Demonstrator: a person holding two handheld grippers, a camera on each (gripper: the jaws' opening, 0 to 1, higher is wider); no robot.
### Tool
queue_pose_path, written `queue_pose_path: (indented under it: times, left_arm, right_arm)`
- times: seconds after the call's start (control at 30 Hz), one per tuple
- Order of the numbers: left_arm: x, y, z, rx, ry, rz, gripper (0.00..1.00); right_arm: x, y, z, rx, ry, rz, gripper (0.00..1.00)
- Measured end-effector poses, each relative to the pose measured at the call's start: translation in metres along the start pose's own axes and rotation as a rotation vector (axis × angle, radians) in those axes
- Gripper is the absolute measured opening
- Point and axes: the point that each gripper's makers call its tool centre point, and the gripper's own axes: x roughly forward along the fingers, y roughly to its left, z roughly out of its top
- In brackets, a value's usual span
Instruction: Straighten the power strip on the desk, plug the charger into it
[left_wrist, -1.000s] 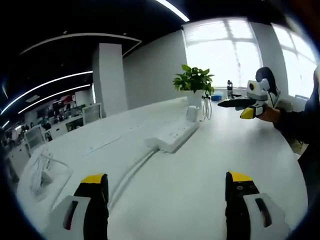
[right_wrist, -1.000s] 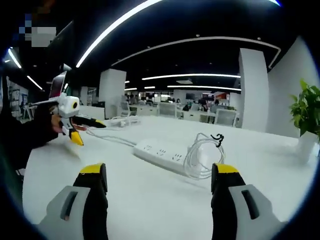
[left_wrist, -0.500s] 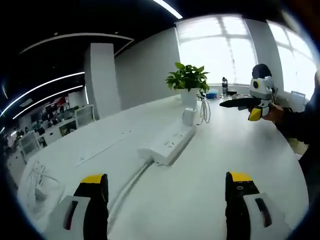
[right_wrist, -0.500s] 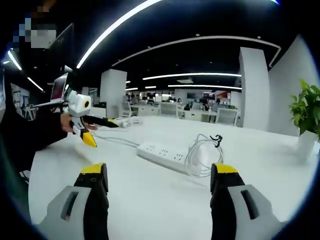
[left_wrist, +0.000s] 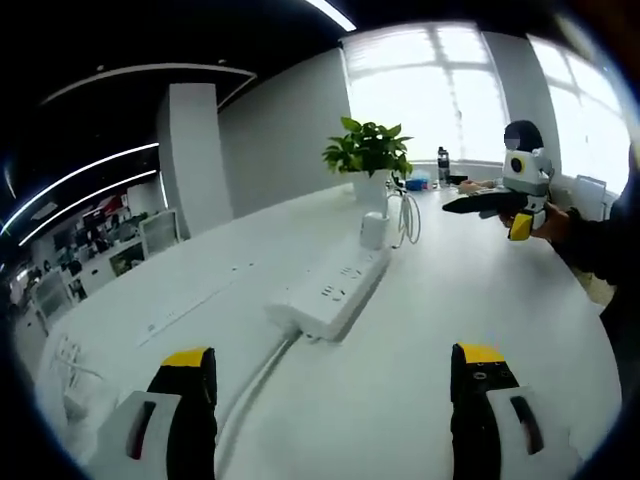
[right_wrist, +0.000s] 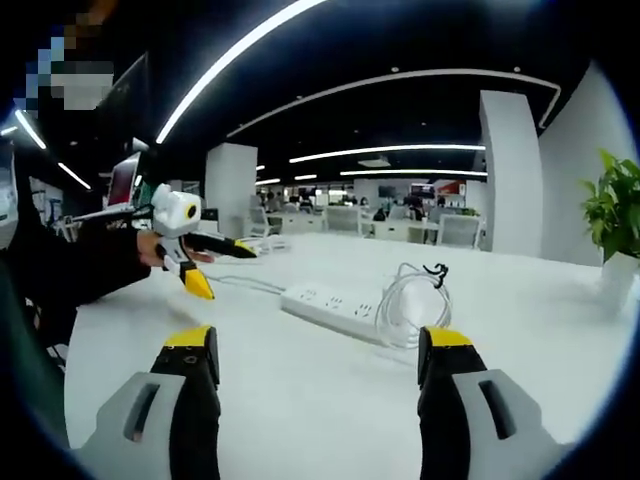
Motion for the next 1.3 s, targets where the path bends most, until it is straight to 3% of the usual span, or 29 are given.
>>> queue_pose_path:
  times: [0.43,0.8,1.3]
  left_arm:
    - [0.024,-0.001,0.004,0.022,0.027,-0.068,0.99]
    - [0.042,0.003,0.015,0.052,0.037,-0.096,0.99]
    - [0.054,0.008,0.017,0.08,0.058,-0.116,0.99]
  right_arm:
    - [0.001,0.007,-0.008,0.005,0.012,0.032,0.8]
    - [0.002,0.011,-0.009,-0.016,0.003,0.053,0.79]
    - [0.001,0.01,-0.011,-0.007,0.001,0.052,0.78]
